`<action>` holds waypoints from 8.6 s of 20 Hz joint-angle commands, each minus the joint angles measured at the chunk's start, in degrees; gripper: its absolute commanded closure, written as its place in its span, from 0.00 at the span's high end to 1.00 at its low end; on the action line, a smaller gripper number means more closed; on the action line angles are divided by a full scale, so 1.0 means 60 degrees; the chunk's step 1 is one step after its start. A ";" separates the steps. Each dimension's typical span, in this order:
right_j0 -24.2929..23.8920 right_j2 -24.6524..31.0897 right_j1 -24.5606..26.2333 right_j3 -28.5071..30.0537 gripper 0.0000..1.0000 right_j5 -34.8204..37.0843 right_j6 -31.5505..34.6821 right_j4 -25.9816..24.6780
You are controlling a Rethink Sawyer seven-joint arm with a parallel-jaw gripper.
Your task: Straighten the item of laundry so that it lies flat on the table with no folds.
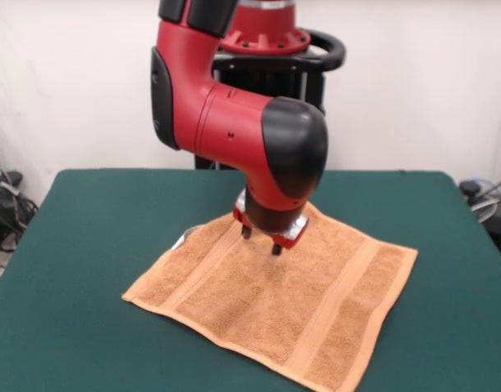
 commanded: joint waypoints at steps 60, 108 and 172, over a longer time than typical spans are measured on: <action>0.0718 0.2062 0.1644 -0.1723 1.00 -0.5503 0.2396 0.0589; 0.1389 0.1239 -0.1015 -0.1027 1.00 -0.3505 0.1462 -0.0218; 0.2410 -0.1592 -0.1141 -0.2677 1.00 -0.1501 0.2719 -0.0635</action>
